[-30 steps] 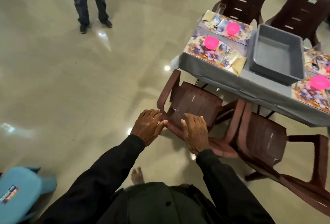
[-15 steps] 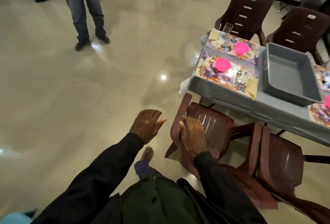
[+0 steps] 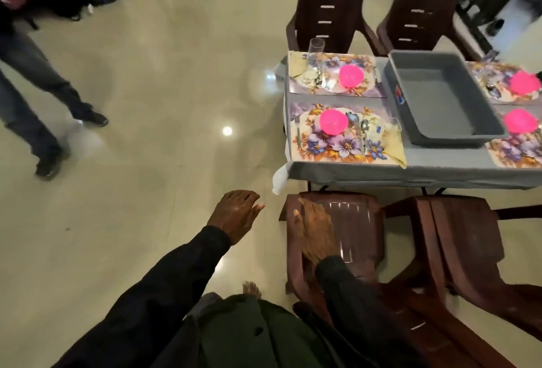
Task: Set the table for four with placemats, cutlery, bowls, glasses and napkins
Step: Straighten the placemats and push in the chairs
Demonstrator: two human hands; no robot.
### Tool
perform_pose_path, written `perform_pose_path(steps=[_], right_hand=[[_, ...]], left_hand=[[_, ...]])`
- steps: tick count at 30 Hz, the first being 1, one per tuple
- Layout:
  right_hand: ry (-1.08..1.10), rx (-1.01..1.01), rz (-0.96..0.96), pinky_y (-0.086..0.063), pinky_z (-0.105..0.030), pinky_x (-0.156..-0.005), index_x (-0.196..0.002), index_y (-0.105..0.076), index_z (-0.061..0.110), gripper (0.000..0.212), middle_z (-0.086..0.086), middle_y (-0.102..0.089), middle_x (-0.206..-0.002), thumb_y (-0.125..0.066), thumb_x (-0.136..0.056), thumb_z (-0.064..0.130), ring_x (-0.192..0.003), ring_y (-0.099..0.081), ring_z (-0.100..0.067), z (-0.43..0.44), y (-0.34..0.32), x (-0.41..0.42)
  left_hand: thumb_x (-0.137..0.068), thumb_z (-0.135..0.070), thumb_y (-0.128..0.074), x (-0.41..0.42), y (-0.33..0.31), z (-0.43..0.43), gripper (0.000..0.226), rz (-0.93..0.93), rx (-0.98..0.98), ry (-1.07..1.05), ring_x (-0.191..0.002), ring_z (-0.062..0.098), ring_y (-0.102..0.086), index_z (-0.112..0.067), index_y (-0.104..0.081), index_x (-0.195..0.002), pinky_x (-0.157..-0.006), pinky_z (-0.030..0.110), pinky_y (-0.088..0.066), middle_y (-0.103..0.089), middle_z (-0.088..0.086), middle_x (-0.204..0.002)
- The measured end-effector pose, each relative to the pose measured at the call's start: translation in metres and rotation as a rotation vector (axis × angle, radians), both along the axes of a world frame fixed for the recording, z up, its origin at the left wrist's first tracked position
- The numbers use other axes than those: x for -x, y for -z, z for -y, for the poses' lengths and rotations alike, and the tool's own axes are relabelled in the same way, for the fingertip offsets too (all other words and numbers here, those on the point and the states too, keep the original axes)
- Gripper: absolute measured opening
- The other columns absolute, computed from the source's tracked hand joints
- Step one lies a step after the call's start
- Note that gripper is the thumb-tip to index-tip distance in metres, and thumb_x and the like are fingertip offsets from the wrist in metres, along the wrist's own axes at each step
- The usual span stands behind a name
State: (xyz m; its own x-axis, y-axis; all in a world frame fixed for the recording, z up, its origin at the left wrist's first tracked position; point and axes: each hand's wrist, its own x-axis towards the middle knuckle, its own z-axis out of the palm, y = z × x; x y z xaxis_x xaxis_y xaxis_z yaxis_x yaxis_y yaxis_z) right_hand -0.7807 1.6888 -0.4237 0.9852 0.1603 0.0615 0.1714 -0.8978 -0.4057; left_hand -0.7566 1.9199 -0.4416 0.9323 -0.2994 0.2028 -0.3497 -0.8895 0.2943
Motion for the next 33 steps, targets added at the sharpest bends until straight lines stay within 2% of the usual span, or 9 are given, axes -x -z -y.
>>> perform_pose_path(steps=[4,7,10,11,15,17,21,26,33], right_hand=[[0.14,-0.029,-0.019,-0.059,-0.044,-0.082,-0.103,-0.069,0.005,0.023,-0.018,-0.071,-0.108,-0.079,-0.084,0.011,-0.096,-0.071,-0.035,-0.007,0.006,-0.055],[0.186,-0.034,0.083,-0.061,-0.031,-0.072,-0.101,-0.062,0.001,0.015,-0.022,-0.064,-0.106,-0.067,-0.097,0.015,-0.082,-0.074,-0.031,-0.012,0.028,-0.088],[0.277,-0.074,-0.102,-0.05,-0.039,-0.103,-0.125,-0.062,0.004,0.036,-0.017,-0.064,-0.126,-0.071,-0.091,0.013,-0.118,-0.062,-0.031,-0.023,0.024,-0.123],[0.324,-0.076,-0.117,-0.048,-0.041,-0.106,-0.128,-0.061,0.006,0.04,-0.016,-0.064,-0.127,-0.071,-0.09,0.012,-0.121,-0.06,-0.031,-0.032,0.024,-0.134],[0.434,-0.052,-0.132,-0.055,-0.046,-0.093,-0.115,-0.066,0.006,0.031,-0.016,-0.068,-0.113,-0.068,-0.085,0.011,-0.106,-0.065,-0.036,-0.054,0.025,-0.176],[0.485,-0.006,-0.199,-0.051,-0.044,-0.096,-0.123,-0.061,0.007,0.032,-0.015,-0.065,-0.12,-0.061,-0.093,0.021,-0.111,-0.061,-0.035,-0.058,0.031,-0.189],[0.683,-0.026,-0.28,-0.046,-0.044,-0.104,-0.14,-0.05,0.005,0.054,-0.017,-0.058,-0.136,-0.063,-0.096,0.033,-0.124,-0.054,-0.037,-0.08,0.048,-0.239],[0.791,0.01,-0.376,-0.044,-0.049,-0.106,-0.141,-0.048,-0.001,0.069,-0.025,-0.053,-0.14,-0.074,-0.089,0.036,-0.131,-0.05,-0.043,-0.08,0.067,-0.282],[0.86,0.03,-0.518,-0.029,-0.049,-0.121,-0.154,-0.032,0.005,0.098,-0.024,-0.03,-0.161,-0.08,-0.08,0.048,-0.152,-0.023,-0.041,-0.076,0.114,-0.315]], left_hand=[[-0.105,-0.044,-0.037,-0.074,0.011,-0.007,0.047,-0.032,0.001,0.119,-0.094,0.028,-0.068,-0.012,-0.07,-0.113,-0.087,0.038,-0.054,-0.073,0.006,-0.106],[-0.106,-0.042,-0.042,-0.129,0.021,-0.012,0.041,-0.056,-0.002,0.192,-0.097,0.028,-0.068,-0.013,-0.069,-0.116,-0.088,0.038,-0.054,-0.073,0.006,-0.109],[-0.103,-0.033,-0.058,-0.186,0.028,-0.02,0.029,-0.05,-0.006,0.268,-0.101,0.03,-0.069,-0.011,-0.07,-0.117,-0.091,0.04,-0.055,-0.074,0.008,-0.113],[-0.102,-0.031,-0.06,-0.209,0.03,-0.024,0.027,-0.053,-0.01,0.308,-0.101,0.031,-0.07,-0.01,-0.07,-0.117,-0.091,0.041,-0.055,-0.074,0.009,-0.113],[-0.097,-0.027,-0.067,-0.29,0.036,-0.038,0.025,-0.095,-0.04,0.443,-0.1,0.032,-0.07,-0.009,-0.07,-0.115,-0.089,0.042,-0.055,-0.073,0.009,-0.112],[-0.093,-0.024,-0.074,-0.316,0.034,-0.038,0.027,-0.091,-0.046,0.488,-0.098,0.033,-0.071,-0.008,-0.07,-0.114,-0.088,0.042,-0.056,-0.074,0.011,-0.111],[-0.083,-0.021,-0.084,-0.401,0.037,-0.041,0.034,-0.122,-0.103,0.67,-0.098,0.034,-0.072,-0.008,-0.072,-0.113,-0.088,0.043,-0.057,-0.075,0.012,-0.11],[-0.07,-0.016,-0.093,-0.462,0.038,-0.021,0.045,-0.115,-0.129,0.839,-0.097,0.034,-0.073,-0.004,-0.075,-0.11,-0.087,0.042,-0.058,-0.076,0.015,-0.109],[-0.073,-0.007,-0.089,-0.525,0.07,0.021,0.063,-0.282,-0.188,0.928,-0.124,0.036,-0.063,-0.006,-0.066,-0.132,-0.105,0.045,-0.048,-0.065,0.015,-0.135]])
